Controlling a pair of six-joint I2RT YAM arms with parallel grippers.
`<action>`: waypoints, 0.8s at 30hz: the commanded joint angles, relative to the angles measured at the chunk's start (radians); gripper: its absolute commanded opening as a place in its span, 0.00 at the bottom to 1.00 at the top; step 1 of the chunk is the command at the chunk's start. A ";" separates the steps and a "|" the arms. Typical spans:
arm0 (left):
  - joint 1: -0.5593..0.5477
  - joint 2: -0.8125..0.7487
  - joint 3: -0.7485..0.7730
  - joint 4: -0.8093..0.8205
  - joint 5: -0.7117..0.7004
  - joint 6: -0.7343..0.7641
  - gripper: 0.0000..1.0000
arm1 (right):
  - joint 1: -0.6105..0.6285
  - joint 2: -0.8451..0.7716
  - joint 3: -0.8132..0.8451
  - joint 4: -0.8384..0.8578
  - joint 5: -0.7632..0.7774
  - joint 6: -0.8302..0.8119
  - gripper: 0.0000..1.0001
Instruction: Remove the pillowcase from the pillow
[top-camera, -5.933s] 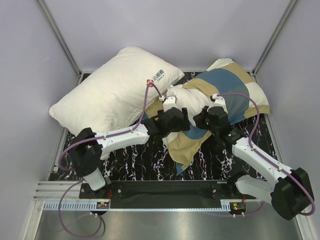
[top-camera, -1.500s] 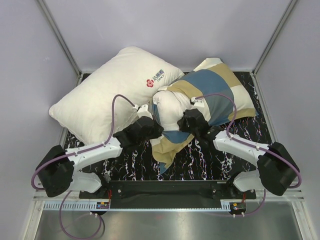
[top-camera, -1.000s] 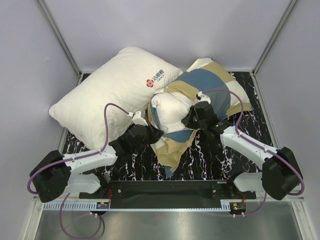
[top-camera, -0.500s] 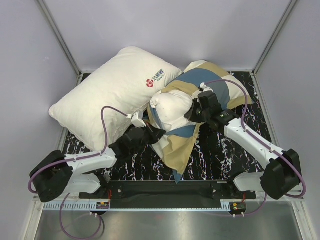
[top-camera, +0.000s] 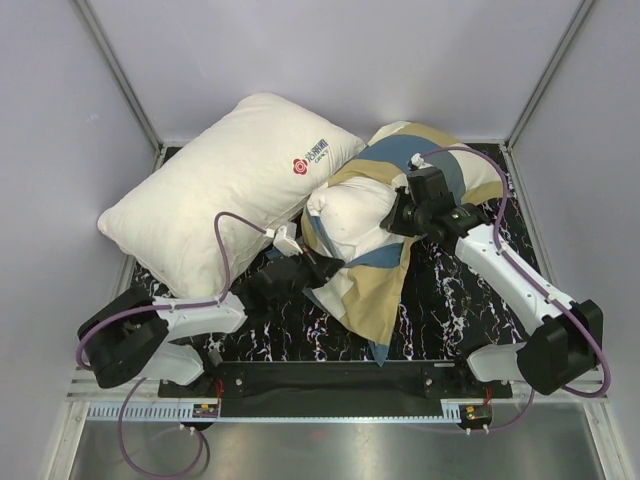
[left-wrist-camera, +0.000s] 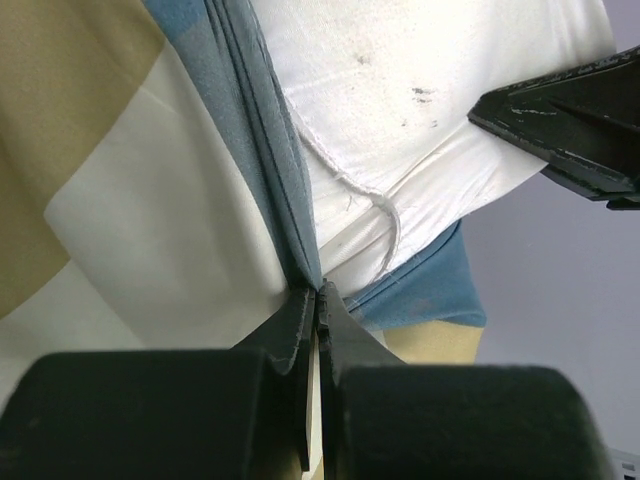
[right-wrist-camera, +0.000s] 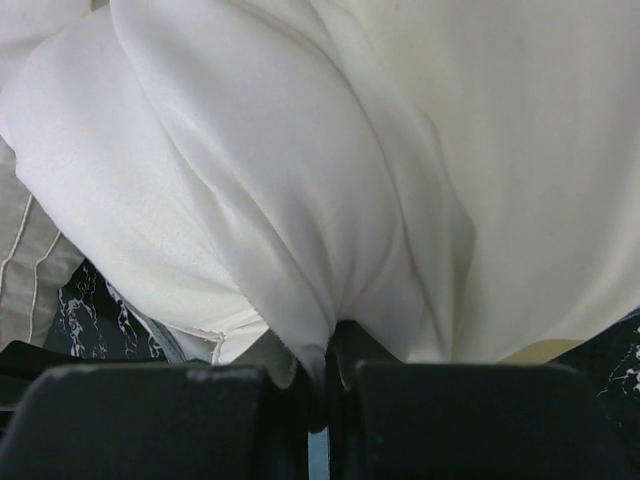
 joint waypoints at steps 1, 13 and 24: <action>-0.012 0.071 -0.114 -0.450 -0.036 0.098 0.00 | -0.154 -0.053 0.207 0.290 0.352 -0.056 0.00; -0.061 0.184 -0.109 -0.398 -0.042 0.072 0.00 | -0.174 -0.015 0.366 0.256 0.345 -0.052 0.00; -0.127 0.293 -0.078 -0.352 -0.039 0.047 0.00 | -0.183 -0.009 0.426 0.250 0.327 -0.048 0.00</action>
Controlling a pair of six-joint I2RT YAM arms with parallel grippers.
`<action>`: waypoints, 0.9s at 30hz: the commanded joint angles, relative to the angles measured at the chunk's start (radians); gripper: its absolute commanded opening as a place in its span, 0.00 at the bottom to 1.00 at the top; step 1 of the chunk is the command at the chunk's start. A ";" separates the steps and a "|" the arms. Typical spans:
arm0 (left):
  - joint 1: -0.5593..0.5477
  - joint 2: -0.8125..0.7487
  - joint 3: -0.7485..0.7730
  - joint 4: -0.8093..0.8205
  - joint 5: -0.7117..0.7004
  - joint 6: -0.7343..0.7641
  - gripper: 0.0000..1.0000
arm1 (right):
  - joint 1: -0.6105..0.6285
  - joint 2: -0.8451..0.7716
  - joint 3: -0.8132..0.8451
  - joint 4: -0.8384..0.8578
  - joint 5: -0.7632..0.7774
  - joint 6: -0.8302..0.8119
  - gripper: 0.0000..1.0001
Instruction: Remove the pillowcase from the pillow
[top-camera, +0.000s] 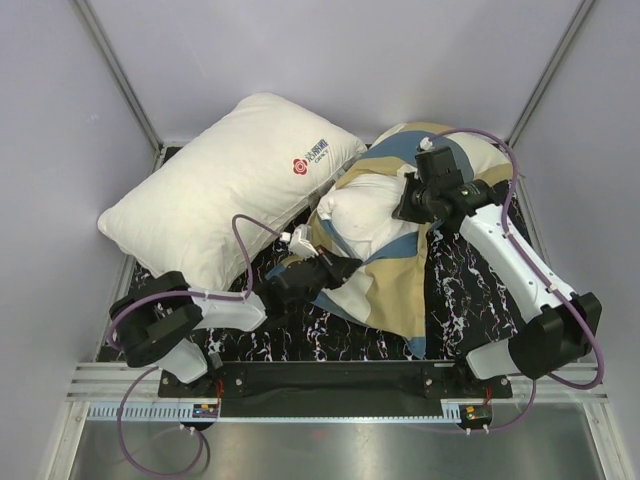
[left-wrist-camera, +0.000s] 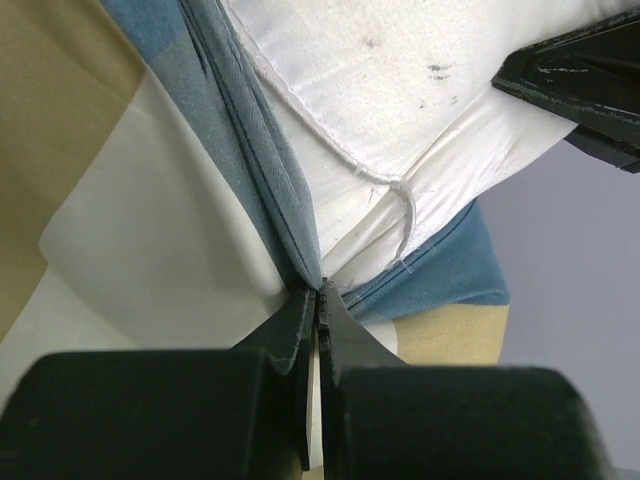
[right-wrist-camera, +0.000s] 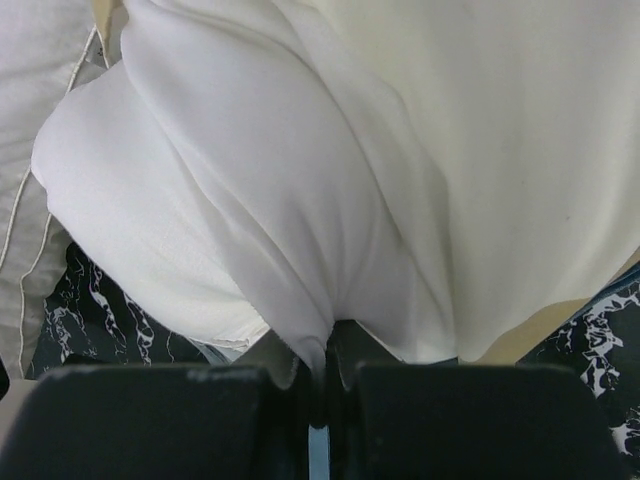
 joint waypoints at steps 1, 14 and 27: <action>-0.047 0.096 -0.127 -0.559 0.020 0.114 0.00 | -0.120 -0.096 0.173 0.478 0.291 -0.017 0.00; 0.015 -0.056 0.013 -0.775 -0.039 0.252 0.00 | 0.039 -0.373 -0.421 0.552 0.261 0.021 0.00; 0.118 0.048 0.048 -0.717 -0.003 0.349 0.00 | 0.459 -0.676 -0.714 0.331 0.427 0.264 0.00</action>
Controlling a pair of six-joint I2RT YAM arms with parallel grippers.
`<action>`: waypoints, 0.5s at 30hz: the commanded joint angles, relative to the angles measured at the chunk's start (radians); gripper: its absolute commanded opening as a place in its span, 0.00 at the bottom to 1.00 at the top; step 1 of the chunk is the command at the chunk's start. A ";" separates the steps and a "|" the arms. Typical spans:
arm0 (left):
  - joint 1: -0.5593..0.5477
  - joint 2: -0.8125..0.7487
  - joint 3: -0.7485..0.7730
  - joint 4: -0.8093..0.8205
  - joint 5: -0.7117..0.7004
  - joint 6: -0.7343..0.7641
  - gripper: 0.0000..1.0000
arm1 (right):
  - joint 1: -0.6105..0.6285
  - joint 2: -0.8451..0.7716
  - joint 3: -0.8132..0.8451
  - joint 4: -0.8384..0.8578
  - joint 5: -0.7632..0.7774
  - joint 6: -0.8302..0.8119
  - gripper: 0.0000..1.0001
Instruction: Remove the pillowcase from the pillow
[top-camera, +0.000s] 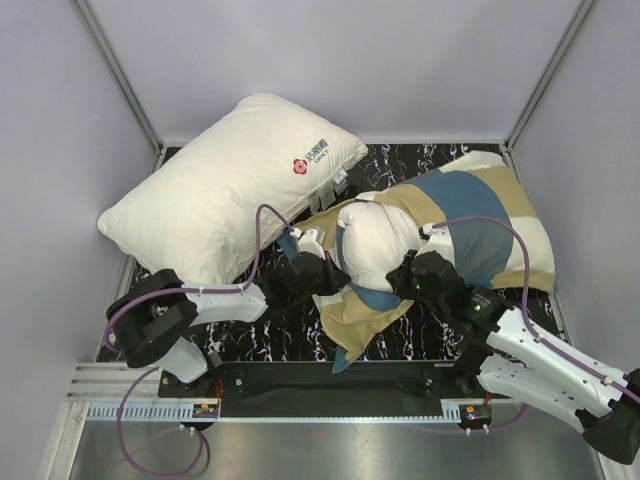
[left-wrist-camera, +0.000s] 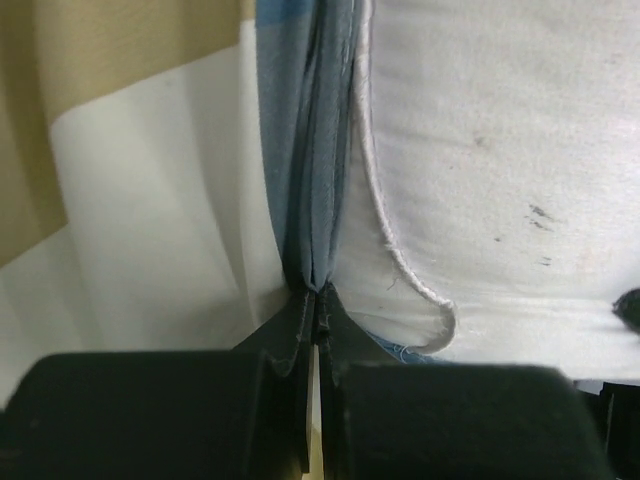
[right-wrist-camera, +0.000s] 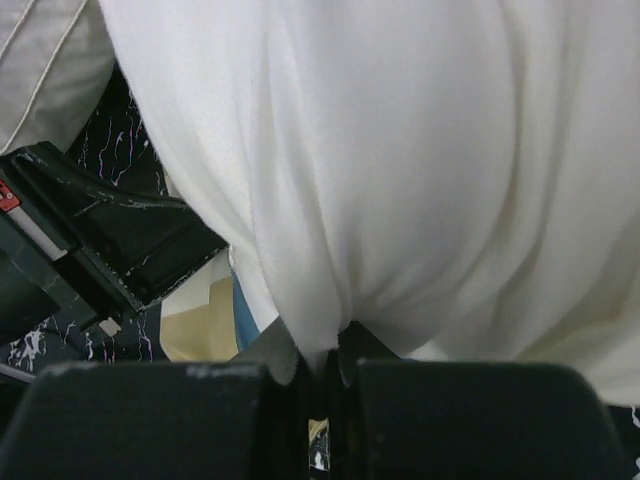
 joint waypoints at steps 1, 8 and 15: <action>0.060 0.047 -0.045 -0.324 -0.121 0.138 0.00 | 0.075 -0.042 0.028 0.013 0.151 0.060 0.00; 0.055 -0.088 -0.116 -0.315 -0.109 0.139 0.00 | 0.232 0.070 0.191 -0.053 0.327 -0.092 0.36; 0.035 -0.232 -0.167 -0.319 -0.104 0.144 0.00 | 0.364 0.178 0.384 0.054 0.358 -0.297 0.83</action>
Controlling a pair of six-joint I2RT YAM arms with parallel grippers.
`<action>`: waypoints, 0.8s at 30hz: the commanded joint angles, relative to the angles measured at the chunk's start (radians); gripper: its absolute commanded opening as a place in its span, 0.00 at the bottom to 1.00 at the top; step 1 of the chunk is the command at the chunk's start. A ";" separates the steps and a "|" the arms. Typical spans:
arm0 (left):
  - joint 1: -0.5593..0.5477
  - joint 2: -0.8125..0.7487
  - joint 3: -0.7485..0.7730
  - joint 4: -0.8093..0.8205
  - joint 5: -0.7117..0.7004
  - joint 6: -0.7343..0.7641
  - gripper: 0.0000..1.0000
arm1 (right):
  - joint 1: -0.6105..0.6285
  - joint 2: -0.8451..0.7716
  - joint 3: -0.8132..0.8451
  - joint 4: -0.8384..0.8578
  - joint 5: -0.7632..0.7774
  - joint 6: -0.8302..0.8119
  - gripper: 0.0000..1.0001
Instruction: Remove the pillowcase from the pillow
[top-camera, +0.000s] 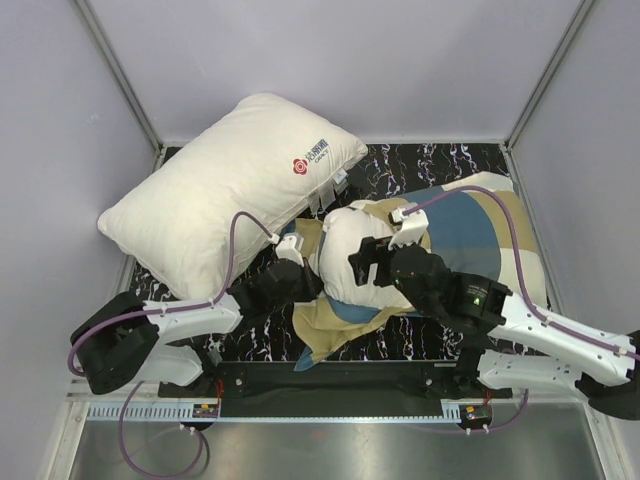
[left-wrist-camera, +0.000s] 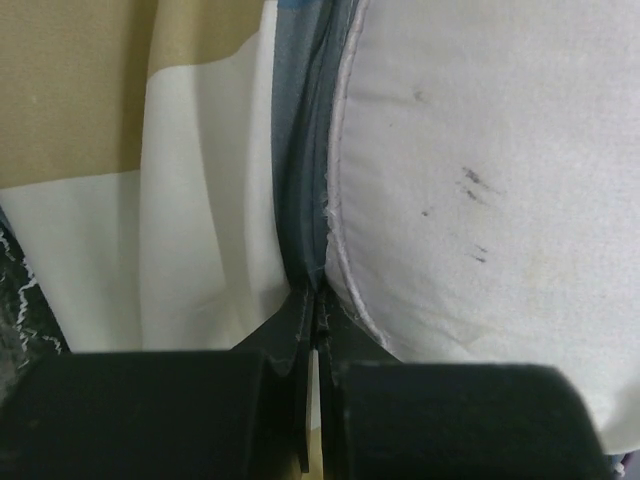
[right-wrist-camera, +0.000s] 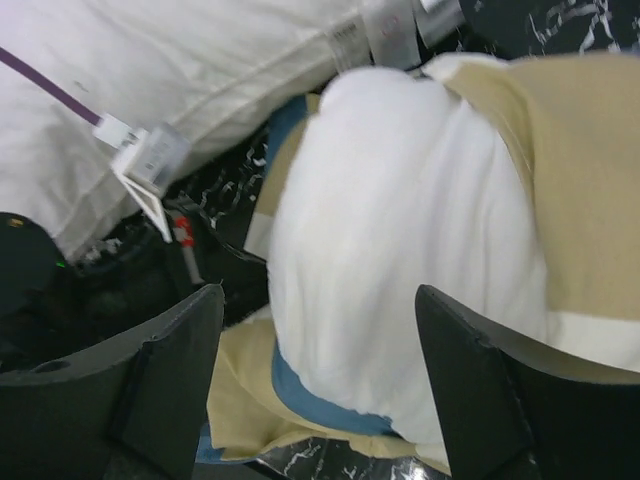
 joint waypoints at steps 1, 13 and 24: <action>-0.001 -0.025 -0.048 -0.185 -0.063 0.063 0.00 | 0.074 0.098 0.097 0.106 0.065 -0.151 0.83; -0.001 -0.021 -0.091 -0.092 -0.030 0.074 0.00 | 0.142 0.376 0.080 0.312 -0.047 -0.136 0.90; -0.001 -0.107 -0.139 -0.064 -0.009 0.078 0.00 | 0.142 0.384 -0.067 0.372 0.044 -0.034 0.95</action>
